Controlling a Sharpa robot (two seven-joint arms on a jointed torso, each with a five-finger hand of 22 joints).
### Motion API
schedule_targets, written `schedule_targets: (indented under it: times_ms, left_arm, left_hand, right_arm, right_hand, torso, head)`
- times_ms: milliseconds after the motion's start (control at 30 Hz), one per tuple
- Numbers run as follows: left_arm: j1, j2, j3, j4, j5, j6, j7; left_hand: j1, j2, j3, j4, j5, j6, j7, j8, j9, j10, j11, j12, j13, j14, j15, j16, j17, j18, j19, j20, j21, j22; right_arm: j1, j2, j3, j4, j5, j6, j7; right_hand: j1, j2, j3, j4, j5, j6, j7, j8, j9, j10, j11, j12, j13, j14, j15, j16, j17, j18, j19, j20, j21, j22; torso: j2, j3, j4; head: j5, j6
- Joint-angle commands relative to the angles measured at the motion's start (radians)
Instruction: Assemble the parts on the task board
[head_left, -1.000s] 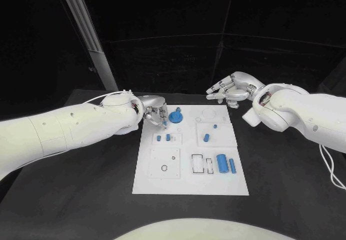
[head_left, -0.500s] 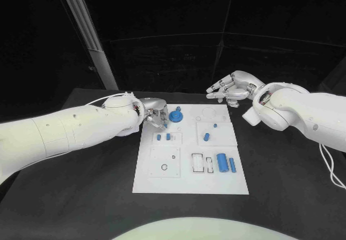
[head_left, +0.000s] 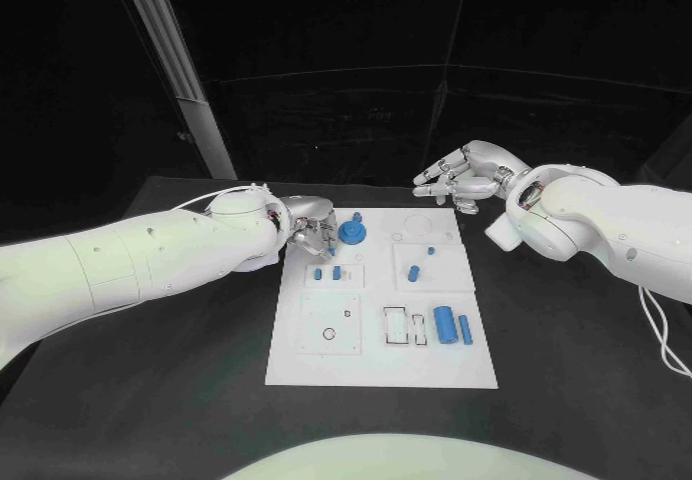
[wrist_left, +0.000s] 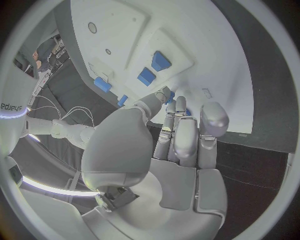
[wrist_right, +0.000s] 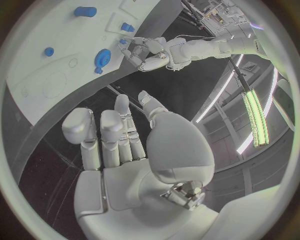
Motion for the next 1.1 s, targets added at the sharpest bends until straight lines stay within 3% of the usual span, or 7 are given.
schedule_targets:
  times_ms: [33,667,867,1100]
  left_arm:
    - [0.000,0.003,0.000,-0.001,0.004,0.015,-0.007]
    - [0.000,0.006,-0.001,-0.005,0.004,0.039,-0.022]
    - [0.000,0.005,-0.001,-0.006,0.004,0.032,-0.025]
    - [0.000,0.002,-0.001,-0.008,0.004,0.022,-0.026]
  left_hand:
    - [-0.009,0.002,-0.002,0.003,-0.002,0.006,0.001,-0.001,0.001,0.007,0.002,-0.003,-0.001,0.025,0.000,-0.002,-0.001,-0.018,0.003,-0.001,-0.001,0.008]
    - [-0.014,-0.022,-0.009,0.000,-0.002,-0.037,0.011,-0.013,-0.030,0.000,0.010,-0.016,-0.028,0.022,0.006,-0.006,-0.014,-0.018,-0.001,0.003,-0.005,0.009]
    - [-0.019,-0.043,-0.010,-0.001,-0.002,-0.133,0.005,-0.014,-0.073,0.001,0.008,-0.021,-0.046,0.022,0.005,-0.004,-0.017,-0.017,-0.002,0.004,-0.006,0.010]
    - [-0.020,-0.052,-0.012,0.002,-0.002,-0.180,0.003,-0.013,-0.101,0.004,0.008,-0.024,-0.060,0.022,0.004,-0.004,-0.022,-0.017,-0.002,0.004,-0.005,0.012]
  right_arm:
    - [0.002,0.001,0.001,0.001,-0.001,0.004,0.006]
    - [0.002,0.000,0.001,0.002,-0.001,0.004,0.006]
    - [0.002,0.000,0.001,0.001,-0.001,0.002,0.006]
    - [0.002,-0.001,0.001,-0.001,-0.005,0.001,-0.001]
  right_hand:
    - [-0.010,0.003,0.001,0.002,0.005,-0.005,0.001,-0.005,-0.001,0.007,-0.001,-0.005,-0.001,0.008,0.000,-0.003,0.000,0.007,0.000,-0.003,-0.005,-0.001]
    - [-0.011,0.003,0.001,0.002,0.005,-0.005,0.001,-0.005,-0.001,0.007,-0.001,-0.005,-0.002,0.008,0.000,-0.005,-0.001,0.008,0.000,-0.003,-0.006,-0.002]
    - [-0.011,0.003,0.001,0.002,0.005,-0.005,0.001,-0.005,-0.001,0.008,-0.001,-0.005,-0.002,0.007,0.000,-0.009,-0.005,0.009,-0.003,-0.003,-0.011,-0.008]
    - [-0.010,0.001,0.002,0.000,0.005,-0.006,0.001,-0.005,-0.001,0.005,-0.001,-0.008,-0.005,0.005,0.000,-0.016,-0.011,0.011,-0.008,-0.002,-0.018,-0.016]
  torso:
    - [0.000,0.0001,-0.0001]
    - [0.000,-0.0002,0.0005]
    - [0.000,-0.0004,0.0003]
    - [0.000,-0.0006,0.0007]
  head:
    - [0.000,-0.001]
    - [-0.001,-0.005]
    - [-0.001,-0.005]
    - [-0.001,-0.005]
